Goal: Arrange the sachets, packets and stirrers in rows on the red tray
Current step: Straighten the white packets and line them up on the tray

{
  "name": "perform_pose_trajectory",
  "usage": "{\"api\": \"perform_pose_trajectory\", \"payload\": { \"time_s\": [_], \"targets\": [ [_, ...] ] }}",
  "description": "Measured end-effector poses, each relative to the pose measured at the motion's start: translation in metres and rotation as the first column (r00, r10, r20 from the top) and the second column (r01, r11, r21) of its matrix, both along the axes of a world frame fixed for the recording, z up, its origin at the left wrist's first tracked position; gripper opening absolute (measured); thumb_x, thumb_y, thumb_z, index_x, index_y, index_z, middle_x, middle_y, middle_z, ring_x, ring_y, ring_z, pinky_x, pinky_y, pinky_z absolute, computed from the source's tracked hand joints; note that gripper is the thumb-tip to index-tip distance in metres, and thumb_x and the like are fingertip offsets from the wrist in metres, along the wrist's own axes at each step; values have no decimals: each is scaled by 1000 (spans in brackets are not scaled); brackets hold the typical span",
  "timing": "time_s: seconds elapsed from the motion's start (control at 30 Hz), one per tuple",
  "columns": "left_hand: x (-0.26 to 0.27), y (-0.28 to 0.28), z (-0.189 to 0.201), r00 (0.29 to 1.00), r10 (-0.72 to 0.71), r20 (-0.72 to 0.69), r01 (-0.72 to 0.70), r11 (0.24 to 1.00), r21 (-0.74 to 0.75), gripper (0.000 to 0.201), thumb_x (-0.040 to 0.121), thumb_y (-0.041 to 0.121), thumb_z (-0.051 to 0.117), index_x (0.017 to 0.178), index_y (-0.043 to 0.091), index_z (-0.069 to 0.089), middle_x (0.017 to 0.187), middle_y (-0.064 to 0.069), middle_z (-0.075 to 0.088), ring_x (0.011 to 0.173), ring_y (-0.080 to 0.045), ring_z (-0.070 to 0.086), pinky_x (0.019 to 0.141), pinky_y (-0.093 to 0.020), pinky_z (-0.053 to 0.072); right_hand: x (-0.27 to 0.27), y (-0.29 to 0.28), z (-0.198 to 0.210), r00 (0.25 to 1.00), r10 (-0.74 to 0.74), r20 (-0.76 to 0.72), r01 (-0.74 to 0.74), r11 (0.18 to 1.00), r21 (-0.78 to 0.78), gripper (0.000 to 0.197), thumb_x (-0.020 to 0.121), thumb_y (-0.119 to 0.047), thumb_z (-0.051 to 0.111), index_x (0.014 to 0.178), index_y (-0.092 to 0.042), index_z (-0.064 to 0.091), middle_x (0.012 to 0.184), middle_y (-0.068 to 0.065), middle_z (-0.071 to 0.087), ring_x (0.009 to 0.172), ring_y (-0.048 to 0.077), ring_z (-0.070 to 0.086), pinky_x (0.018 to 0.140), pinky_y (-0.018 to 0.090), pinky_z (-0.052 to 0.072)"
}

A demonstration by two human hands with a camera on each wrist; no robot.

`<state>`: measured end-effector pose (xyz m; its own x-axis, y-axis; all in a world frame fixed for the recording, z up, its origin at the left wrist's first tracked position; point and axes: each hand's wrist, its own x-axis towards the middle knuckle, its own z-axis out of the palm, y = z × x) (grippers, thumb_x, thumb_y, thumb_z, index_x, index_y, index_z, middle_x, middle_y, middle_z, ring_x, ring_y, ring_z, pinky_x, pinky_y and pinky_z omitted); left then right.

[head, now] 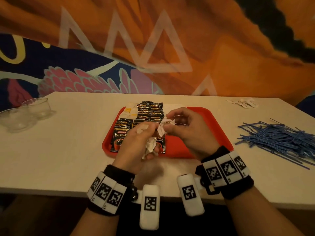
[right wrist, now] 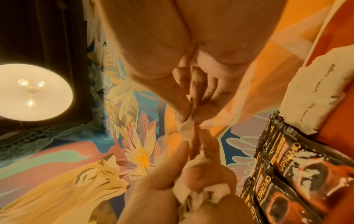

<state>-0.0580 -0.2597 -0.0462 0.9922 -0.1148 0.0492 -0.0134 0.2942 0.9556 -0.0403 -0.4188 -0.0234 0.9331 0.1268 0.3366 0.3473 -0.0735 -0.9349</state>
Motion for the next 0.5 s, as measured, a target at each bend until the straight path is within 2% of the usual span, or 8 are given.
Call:
{"api": "perform_pose_trajectory", "payload": {
  "time_s": [0.1,0.2,0.3,0.4,0.5],
  "targets": [
    [-1,0,-3,997,48,60,-50,998,27,41,82,44,66,108,13,68,83,-8,64,48,-15,54,37,-17,29,-5,4,-2,1000,-17,-10,18,993,113,33,78,12,71,93,-17,66,93,1,66,85,16,67,86,41,57],
    [0,0,-2,990,75,117,-82,995,54,51,71,39,75,113,10,68,76,-6,64,47,-12,54,36,-17,30,-5,6,-2,999,-33,-21,36,984,172,35,76,14,72,92,-17,65,90,2,67,82,14,69,84,39,57],
    [4,0,2,983,115,141,-122,992,42,33,74,31,76,100,12,71,69,-6,63,48,-13,54,38,-19,33,-4,6,0,1000,-17,-22,20,986,165,36,75,13,73,93,-18,65,93,7,70,90,21,69,81,37,58],
    [8,-2,5,972,174,156,-183,982,43,8,86,19,72,93,17,68,75,-5,66,51,-14,54,41,-20,35,-3,2,1,994,30,-103,-1,965,263,34,76,11,72,102,-10,65,100,11,70,92,23,69,80,33,57],
    [11,-4,6,962,200,188,-207,978,21,3,91,11,66,93,14,66,73,-6,62,50,-14,53,40,-20,33,-3,-1,3,969,134,-208,-49,928,371,27,74,-9,75,98,-4,66,96,13,71,86,22,69,76,29,56]
  ]
}}
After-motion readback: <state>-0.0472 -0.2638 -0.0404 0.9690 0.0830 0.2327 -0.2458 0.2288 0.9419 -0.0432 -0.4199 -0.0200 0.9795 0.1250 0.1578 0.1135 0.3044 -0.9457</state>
